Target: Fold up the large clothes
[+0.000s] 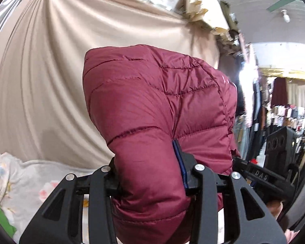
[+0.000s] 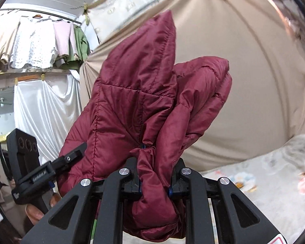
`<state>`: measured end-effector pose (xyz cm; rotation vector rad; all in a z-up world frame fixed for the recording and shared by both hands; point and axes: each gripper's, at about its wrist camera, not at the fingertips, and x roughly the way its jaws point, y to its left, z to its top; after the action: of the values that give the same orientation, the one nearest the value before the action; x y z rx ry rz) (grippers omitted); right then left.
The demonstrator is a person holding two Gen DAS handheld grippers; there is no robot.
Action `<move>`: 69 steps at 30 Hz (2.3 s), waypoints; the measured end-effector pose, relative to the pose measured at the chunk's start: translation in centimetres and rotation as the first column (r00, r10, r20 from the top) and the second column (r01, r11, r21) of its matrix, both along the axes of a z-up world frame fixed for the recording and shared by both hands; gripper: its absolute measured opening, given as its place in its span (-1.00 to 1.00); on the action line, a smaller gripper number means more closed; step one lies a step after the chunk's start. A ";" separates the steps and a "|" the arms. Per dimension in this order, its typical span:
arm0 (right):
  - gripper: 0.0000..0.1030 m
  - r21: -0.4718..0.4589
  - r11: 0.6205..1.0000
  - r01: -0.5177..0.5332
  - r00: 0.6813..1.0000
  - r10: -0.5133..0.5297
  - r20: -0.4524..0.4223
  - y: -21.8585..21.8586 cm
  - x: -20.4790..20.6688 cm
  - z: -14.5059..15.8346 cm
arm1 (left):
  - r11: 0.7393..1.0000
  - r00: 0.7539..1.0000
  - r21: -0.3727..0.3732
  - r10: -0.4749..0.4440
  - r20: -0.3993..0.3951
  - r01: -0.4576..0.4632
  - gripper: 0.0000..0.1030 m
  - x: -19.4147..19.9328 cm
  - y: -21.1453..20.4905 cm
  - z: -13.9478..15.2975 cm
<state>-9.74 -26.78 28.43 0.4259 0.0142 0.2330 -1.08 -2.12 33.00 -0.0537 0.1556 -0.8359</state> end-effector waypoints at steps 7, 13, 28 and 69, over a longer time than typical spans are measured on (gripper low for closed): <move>-0.65 0.102 0.994 -0.044 0.961 0.070 -0.269 1.7 13.7 -9.3 | 0.991 0.976 0.112 0.090 -0.197 -0.069 -0.26 12.4 0.2 -9.5; -0.65 0.139 0.990 -0.001 0.870 0.069 -0.487 3.3 23.3 -21.3 | 0.975 0.904 0.214 0.151 -0.400 -0.068 -0.27 22.0 -0.8 -23.8; -0.17 0.135 0.974 0.184 0.655 -0.019 -0.756 1.7 22.9 -37.9 | 0.931 0.779 0.295 0.346 -0.524 -0.215 0.18 23.2 7.1 -37.3; -1.00 -0.146 0.988 0.046 0.653 -0.140 -0.744 7.1 22.9 -33.0 | 0.847 0.604 0.478 0.511 -0.611 -0.232 -0.51 18.8 5.6 -38.7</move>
<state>13.18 -19.71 -4.57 0.3810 0.8359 -0.0674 17.76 3.48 -5.72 -0.0742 1.0264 -0.2930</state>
